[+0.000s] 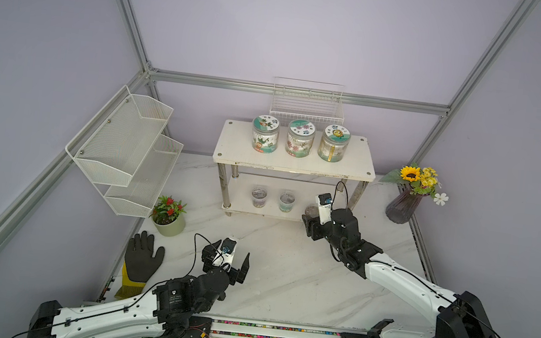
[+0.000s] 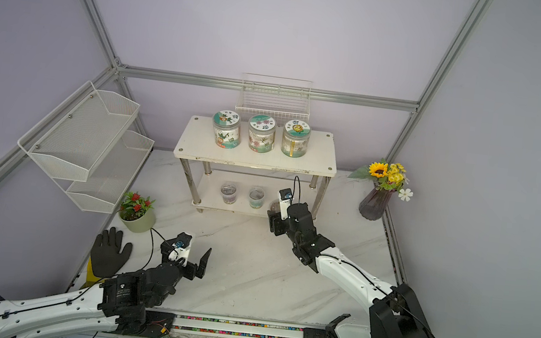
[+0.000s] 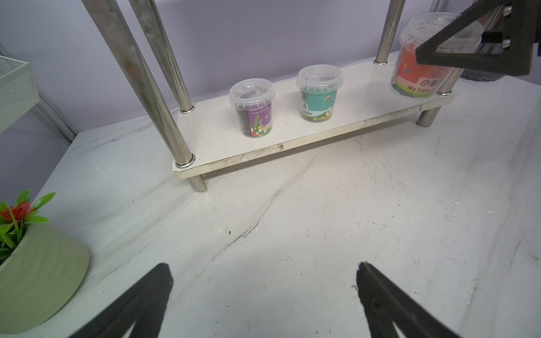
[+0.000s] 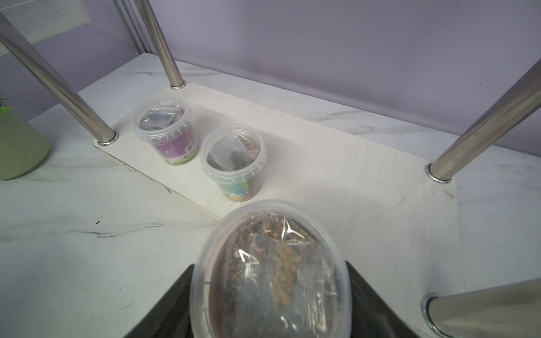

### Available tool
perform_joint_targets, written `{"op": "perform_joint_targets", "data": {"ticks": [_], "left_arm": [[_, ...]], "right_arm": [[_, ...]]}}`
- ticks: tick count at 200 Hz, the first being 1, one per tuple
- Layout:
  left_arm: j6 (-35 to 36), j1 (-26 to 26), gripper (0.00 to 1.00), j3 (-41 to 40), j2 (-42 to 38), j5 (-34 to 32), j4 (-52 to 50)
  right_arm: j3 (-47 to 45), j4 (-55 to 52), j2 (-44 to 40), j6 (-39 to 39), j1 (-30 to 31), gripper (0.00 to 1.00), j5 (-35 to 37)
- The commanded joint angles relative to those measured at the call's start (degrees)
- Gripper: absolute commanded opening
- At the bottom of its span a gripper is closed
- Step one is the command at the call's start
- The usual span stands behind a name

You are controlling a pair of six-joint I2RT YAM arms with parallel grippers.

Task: Place the seed container on the shelf
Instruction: Place the seed jar on the shelf.

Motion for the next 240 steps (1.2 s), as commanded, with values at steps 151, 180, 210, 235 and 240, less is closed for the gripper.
{"op": "perform_joint_targets", "data": {"ticks": [151,180,210,235,240], "left_arm": [[-0.9,1.3,1.00,0.4,2.1,1.3,2.3],[-0.5,1.7,1.00,0.3,2.7,1.7,3.0],[-0.3,2.0,1.00,0.4,3.3,2.2,3.3],[-0.2,2.1,1.00,0.4,3.3,2.4,3.3],[-0.2,2.1,1.00,0.5,3.3,2.5,3.3]], "right_arm": [[5.0,12.5,11.9,3.7,-4.5,0.63,1.1],[5.0,13.0,12.8,4.1,-4.9,0.63,0.8],[5.4,13.1,14.0,4.3,-5.2,0.63,0.3],[5.9,13.1,14.9,4.3,-5.3,0.63,-0.1],[6.1,13.1,15.0,4.4,-5.3,0.63,-0.1]]}}
